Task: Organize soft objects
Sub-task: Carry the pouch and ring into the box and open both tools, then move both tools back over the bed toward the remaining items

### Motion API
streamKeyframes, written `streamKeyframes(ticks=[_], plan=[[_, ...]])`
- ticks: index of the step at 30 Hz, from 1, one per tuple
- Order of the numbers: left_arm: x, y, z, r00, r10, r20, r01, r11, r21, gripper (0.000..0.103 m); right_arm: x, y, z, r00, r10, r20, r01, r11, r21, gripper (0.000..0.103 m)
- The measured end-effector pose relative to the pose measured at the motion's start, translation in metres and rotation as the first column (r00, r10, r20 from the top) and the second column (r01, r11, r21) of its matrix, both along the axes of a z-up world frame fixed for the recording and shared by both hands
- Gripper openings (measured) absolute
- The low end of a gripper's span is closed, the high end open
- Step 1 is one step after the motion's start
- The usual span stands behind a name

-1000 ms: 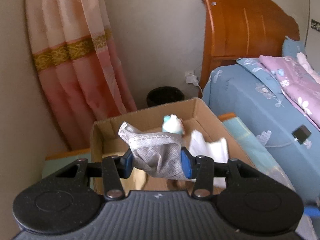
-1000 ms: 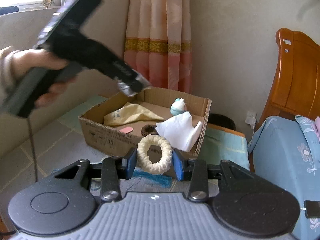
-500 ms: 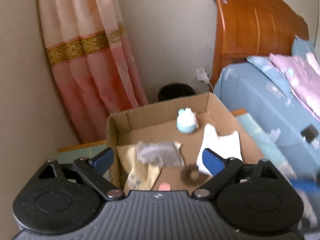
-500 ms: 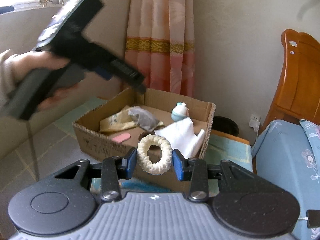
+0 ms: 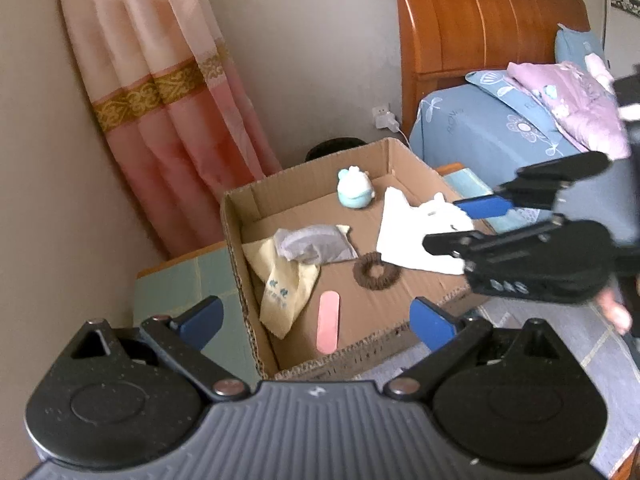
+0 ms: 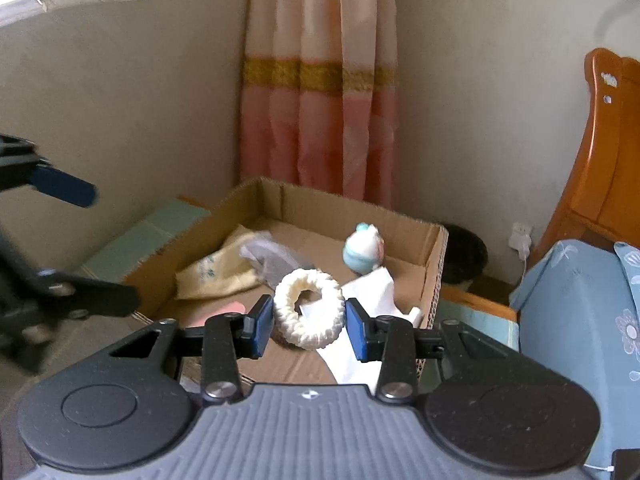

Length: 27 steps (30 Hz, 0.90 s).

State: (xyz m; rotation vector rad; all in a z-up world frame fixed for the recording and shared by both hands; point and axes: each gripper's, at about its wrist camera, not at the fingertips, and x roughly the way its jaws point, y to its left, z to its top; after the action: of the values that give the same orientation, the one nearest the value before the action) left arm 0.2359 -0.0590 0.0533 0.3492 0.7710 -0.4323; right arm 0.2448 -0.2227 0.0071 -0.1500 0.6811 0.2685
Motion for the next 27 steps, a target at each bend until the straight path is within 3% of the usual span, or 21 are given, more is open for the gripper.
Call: streamKeyframes(ticks=[4, 5, 6, 8, 12, 20, 27], plan=[[-0.008, 0.004, 0.002, 1.0, -0.008, -0.004, 0.008, 1.0, -0.013, 0.099, 0.014, 0.001, -0.006, 0.999, -0.022, -0.046, 0.023, 1.0, 0.019, 0.046], [-0.01, 0.005, 0.002, 1.0, -0.008, -0.004, 0.008, 1.0, -0.012, 0.099, 0.016, 0.001, -0.006, 0.998, -0.021, -0.051, 0.022, 0.999, 0.026, 0.06], [-0.009, 0.005, 0.002, 1.0, -0.007, -0.004, 0.007, 1.0, -0.009, 0.099, 0.017, 0.003, -0.006, 0.998, -0.025, -0.057, 0.026, 0.999, 0.024, 0.085], [-0.013, 0.006, 0.003, 1.0, -0.006, -0.002, 0.006, 1.0, -0.005, 0.099, 0.013, 0.004, -0.002, 0.999, -0.043, -0.03, 0.044, 0.999, 0.023, 0.103], [-0.025, 0.009, 0.008, 1.0, -0.002, 0.008, 0.002, 1.0, -0.01, 0.099, 0.002, 0.002, 0.006, 0.998, -0.043, -0.038, 0.046, 0.996, 0.071, 0.103], [-0.056, 0.023, 0.025, 0.999, 0.012, 0.046, -0.01, 0.999, -0.054, 0.099, -0.03, -0.004, 0.019, 0.993, -0.108, -0.041, 0.11, 0.993, 0.052, 0.103], [-0.074, 0.039, 0.011, 0.999, 0.046, 0.024, -0.042, 0.989, -0.141, 0.1, -0.066, -0.014, 0.005, 0.984, -0.163, -0.068, 0.167, 0.985, 0.05, 0.103]])
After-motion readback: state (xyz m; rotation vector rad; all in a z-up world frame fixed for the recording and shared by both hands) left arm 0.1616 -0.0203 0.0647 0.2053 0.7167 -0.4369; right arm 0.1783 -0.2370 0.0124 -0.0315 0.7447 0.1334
